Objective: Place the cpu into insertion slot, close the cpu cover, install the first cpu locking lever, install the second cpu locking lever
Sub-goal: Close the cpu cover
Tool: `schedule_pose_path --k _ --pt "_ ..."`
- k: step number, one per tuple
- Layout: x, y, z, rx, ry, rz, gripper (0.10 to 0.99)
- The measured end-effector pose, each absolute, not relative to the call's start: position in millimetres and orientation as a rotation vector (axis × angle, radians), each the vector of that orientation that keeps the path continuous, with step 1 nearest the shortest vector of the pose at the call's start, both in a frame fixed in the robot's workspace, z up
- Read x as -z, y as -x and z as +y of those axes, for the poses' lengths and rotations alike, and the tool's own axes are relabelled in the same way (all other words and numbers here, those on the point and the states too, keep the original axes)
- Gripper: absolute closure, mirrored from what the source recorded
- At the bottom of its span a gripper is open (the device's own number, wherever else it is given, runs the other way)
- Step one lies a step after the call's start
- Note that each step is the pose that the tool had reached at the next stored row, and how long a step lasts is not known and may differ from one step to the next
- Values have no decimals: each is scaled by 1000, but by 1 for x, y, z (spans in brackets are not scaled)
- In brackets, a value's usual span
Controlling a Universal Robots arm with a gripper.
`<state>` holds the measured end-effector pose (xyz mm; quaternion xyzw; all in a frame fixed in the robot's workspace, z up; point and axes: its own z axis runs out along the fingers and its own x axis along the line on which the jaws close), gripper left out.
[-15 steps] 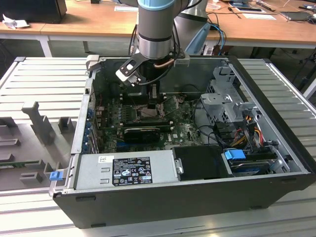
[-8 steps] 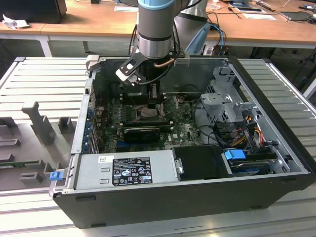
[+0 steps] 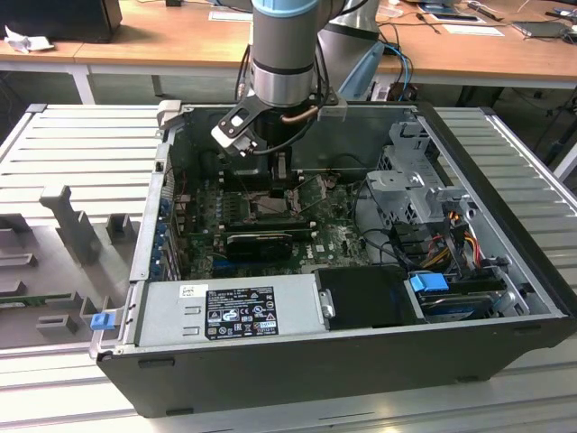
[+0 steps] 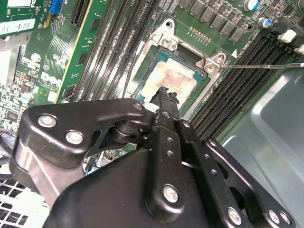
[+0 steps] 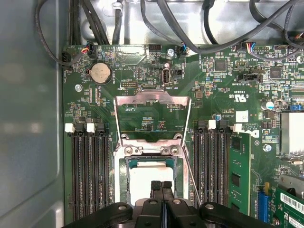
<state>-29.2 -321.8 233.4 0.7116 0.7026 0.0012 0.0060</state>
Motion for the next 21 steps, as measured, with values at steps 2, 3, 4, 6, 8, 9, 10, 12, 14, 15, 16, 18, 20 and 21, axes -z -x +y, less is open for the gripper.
schedule_pose_path --k 2,3,4,6,8,9,10,12,14,15,16,18,20,21 --pt "-234 29 -322 -4 -2227 2199 980" --pt "-234 29 -322 -4 -2227 2199 980" --pt "-234 29 -322 -3 -2227 2199 980" --pt "-235 29 -322 -4 -2227 2199 980" --pt "-237 29 -322 -3 -2227 2199 980" --pt "-237 29 -322 -4 -2227 2199 980" --pt "-238 29 -322 -4 -2227 2199 980" --pt "-241 29 -322 -4 -2227 2199 980" --pt "-246 29 -321 -4 -2227 2199 980" --pt "-248 29 -321 -4 -2227 2199 980" --pt "-250 29 -321 -4 -2227 2199 980" --pt "-252 29 -321 -4 -2227 2199 980" --pt "-252 27 -321 -3 -2226 2198 980" --pt "-252 26 -321 -2 -2226 2198 980"
